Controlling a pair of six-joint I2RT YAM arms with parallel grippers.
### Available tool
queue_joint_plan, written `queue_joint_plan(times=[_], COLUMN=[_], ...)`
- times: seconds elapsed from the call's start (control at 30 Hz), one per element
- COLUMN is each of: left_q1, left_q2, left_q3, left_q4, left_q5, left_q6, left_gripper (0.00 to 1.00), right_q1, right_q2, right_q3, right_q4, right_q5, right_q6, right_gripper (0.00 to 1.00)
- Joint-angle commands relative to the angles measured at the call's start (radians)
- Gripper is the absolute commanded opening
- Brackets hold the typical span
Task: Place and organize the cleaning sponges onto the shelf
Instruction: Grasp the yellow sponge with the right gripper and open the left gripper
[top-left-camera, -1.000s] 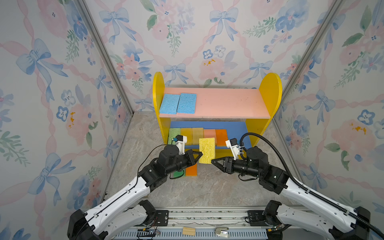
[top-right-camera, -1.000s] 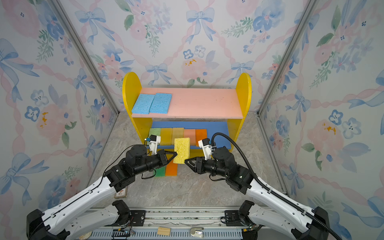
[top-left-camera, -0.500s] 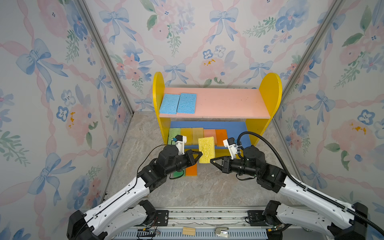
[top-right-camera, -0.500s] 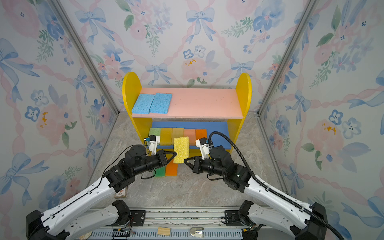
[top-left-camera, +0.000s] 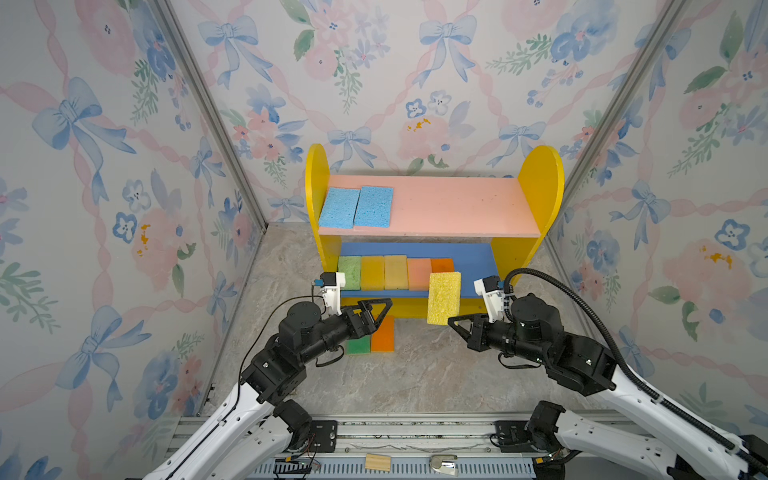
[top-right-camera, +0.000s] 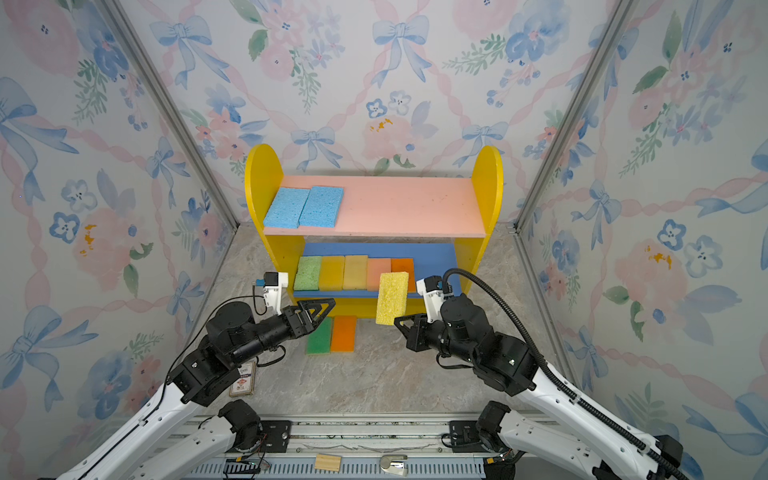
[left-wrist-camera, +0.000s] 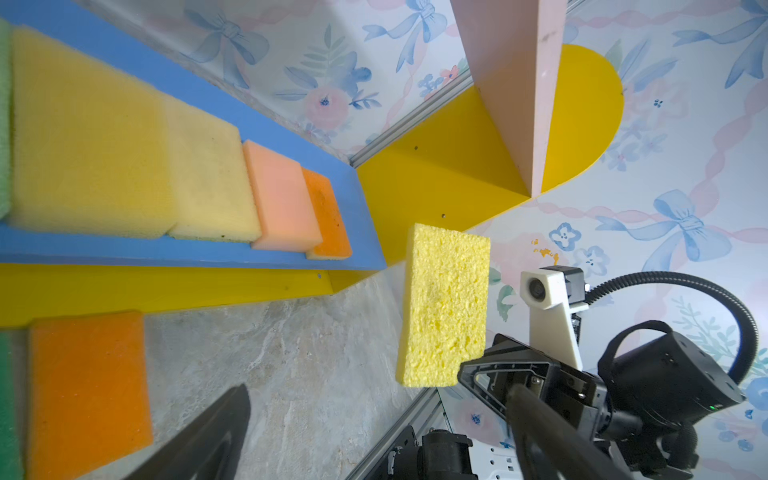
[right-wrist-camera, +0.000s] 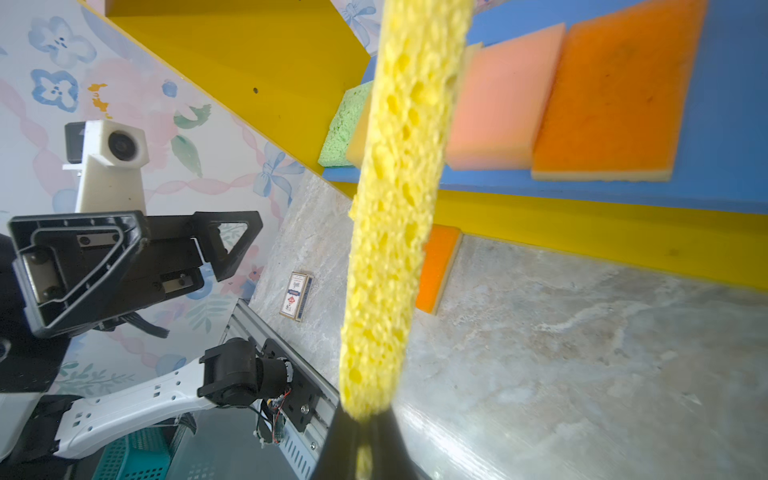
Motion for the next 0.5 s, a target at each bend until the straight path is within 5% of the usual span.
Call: queue_joint_plan(times=[0.0, 0.2, 0.47], left_q1=[0.030, 0.042, 0.075], left_q2=[0.001, 0.020, 0.052], left_q3=[0.017, 0.071, 0.063], left_q4=[-0.175, -0.250, -0.263], left_q5=[-0.039, -0.115, -0.147], left_q6=[0.143, 0.276, 0.424], left_gripper=[0.98, 0.98, 0.98], right_q1=[0.014, 0.076, 0.153], right_q2=[0.011, 0.054, 0.142], right_q3=[0.072, 0.207, 0.483], right_q4=[-0.259, -0.473, -0.577], right_q5=[0.100, 0.161, 0.066], right_q6=[-0.067, -0.127, -0.198], right_gripper=[0.07, 0.06, 0.06])
